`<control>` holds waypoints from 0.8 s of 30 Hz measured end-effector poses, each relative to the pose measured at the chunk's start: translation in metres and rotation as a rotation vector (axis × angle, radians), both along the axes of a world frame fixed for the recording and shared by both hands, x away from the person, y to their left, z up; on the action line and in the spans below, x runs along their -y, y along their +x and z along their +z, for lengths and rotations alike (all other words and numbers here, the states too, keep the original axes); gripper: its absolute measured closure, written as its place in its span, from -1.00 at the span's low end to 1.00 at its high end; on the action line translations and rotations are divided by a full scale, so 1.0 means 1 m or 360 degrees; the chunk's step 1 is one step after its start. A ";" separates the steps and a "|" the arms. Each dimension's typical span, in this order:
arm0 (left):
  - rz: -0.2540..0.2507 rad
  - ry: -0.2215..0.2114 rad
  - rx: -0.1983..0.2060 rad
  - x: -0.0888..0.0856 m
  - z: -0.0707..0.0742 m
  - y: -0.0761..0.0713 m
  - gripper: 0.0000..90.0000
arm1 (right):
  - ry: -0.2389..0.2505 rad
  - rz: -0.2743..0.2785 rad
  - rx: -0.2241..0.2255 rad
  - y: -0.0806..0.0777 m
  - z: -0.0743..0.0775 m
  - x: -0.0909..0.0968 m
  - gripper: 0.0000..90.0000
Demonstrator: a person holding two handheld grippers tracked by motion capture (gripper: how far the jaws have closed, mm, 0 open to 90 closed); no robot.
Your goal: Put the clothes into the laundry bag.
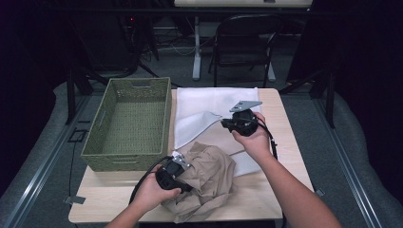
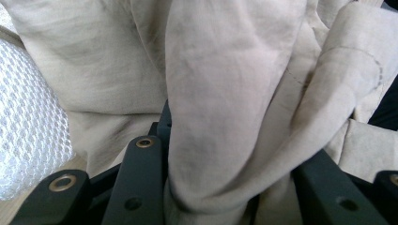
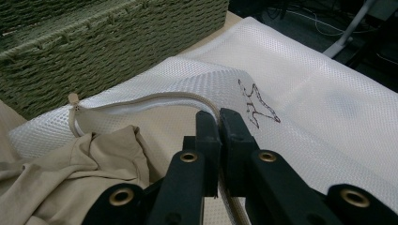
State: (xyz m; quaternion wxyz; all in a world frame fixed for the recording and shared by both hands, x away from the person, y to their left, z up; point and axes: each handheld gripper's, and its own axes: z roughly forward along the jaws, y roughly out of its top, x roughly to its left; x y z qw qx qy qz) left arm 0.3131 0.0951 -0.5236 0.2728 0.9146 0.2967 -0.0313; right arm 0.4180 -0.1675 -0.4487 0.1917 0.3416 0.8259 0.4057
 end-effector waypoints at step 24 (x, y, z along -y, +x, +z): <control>0.0027 -0.0021 -0.0048 -0.002 -0.006 0.003 0.42 | 0.0033 0.0002 0.0119 -0.003 0.034 0.003 0.92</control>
